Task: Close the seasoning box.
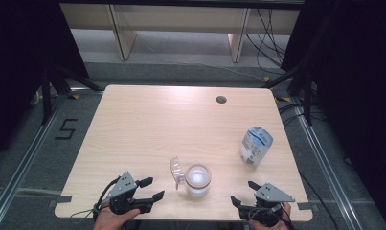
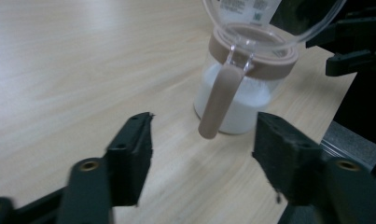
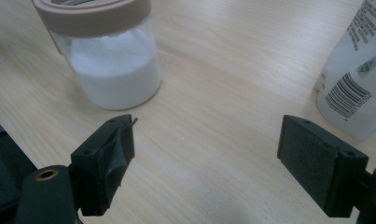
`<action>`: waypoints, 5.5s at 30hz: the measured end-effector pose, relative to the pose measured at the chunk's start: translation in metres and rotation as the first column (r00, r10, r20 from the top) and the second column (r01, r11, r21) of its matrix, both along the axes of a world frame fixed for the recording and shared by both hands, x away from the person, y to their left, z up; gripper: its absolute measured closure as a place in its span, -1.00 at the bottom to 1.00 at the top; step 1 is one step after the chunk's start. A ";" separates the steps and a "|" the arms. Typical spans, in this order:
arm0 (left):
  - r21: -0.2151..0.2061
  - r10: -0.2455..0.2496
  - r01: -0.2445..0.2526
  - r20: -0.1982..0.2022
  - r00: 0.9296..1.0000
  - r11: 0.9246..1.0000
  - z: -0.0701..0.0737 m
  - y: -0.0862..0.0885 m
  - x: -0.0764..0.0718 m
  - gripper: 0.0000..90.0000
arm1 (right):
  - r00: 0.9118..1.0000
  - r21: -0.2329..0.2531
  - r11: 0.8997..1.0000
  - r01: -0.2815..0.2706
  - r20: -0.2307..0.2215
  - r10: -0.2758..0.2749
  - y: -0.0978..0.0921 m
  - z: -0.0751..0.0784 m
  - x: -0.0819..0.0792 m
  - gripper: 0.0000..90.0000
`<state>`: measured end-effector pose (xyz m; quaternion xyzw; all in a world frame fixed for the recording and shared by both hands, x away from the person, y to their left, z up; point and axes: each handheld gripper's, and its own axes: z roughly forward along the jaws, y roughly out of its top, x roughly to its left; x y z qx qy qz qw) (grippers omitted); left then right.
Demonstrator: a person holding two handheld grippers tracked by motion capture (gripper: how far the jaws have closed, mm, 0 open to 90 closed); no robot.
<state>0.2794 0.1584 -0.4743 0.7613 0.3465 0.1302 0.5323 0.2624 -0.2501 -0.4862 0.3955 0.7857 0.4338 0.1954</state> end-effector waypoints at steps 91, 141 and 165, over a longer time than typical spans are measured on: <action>-0.011 -0.110 0.111 0.072 0.991 0.994 0.026 -0.051 0.024 0.99 | 1.000 -0.009 1.000 -0.009 0.006 0.009 0.002 -0.001 0.000 -0.52; -0.003 -0.075 0.075 -0.074 0.994 0.997 0.001 -0.014 0.003 -0.50 | 0.999 0.017 0.999 -0.032 0.011 0.032 0.003 0.000 0.000 -0.55; 0.001 -0.062 0.063 -0.114 0.992 0.998 -0.014 0.000 -0.017 -0.64 | 0.999 0.052 0.998 -0.040 -0.005 0.040 0.005 0.001 -0.010 -0.65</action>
